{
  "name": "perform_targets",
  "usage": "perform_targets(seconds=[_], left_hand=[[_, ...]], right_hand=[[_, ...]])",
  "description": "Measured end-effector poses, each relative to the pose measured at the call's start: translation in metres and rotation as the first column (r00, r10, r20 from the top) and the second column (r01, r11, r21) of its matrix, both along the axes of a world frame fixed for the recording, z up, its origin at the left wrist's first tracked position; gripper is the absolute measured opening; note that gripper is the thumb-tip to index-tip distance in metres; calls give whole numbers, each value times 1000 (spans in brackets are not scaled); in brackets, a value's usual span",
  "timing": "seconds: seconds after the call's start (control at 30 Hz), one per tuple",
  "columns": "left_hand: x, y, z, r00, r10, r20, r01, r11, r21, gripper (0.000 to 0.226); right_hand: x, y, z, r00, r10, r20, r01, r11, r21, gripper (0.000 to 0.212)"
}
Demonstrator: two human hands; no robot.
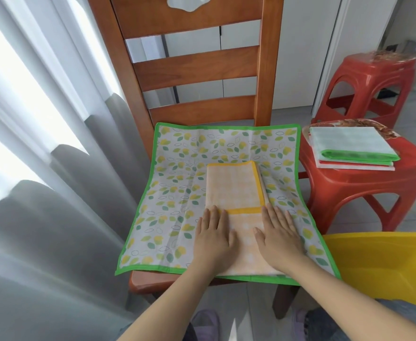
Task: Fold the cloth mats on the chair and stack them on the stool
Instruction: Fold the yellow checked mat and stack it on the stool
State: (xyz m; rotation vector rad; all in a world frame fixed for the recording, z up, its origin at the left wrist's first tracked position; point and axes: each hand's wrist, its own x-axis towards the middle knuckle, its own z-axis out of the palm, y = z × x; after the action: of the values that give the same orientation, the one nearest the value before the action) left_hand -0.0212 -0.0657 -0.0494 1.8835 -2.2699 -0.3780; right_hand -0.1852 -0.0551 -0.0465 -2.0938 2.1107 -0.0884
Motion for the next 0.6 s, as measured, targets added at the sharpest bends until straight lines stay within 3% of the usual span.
perform_targets(seconds=[0.03,0.1,0.17,0.23,0.33,0.5,0.6], left_hand=[[1,-2,2,1000,2,-5,-2,1000,-30,83],[1,-8,8,1000,3,7,-2,989,-150,57],[-2,-16,19,1000,24,-6,-25,983,-180,43],[-7,-25,22,992,36,-121,-51,991,-120,43],[-6,-41,21,941,170,-292,-176,984,7,18],[-2,-62,23,767,385,-513,-371,919,134,28],[1,-75,22,707,461,-536,-447,879,167,41]], right_hand=[[0,-2,2,1000,13,-5,-13,999,-35,79],[-1,-7,6,996,59,67,-51,991,-121,68],[0,-14,9,948,115,297,-65,983,-171,55],[1,-21,13,852,49,522,6,995,-104,53],[-2,-38,16,785,-132,606,180,984,-19,51],[-8,-64,15,713,-305,631,372,928,29,34],[-7,-75,17,649,-397,649,455,886,87,34]])
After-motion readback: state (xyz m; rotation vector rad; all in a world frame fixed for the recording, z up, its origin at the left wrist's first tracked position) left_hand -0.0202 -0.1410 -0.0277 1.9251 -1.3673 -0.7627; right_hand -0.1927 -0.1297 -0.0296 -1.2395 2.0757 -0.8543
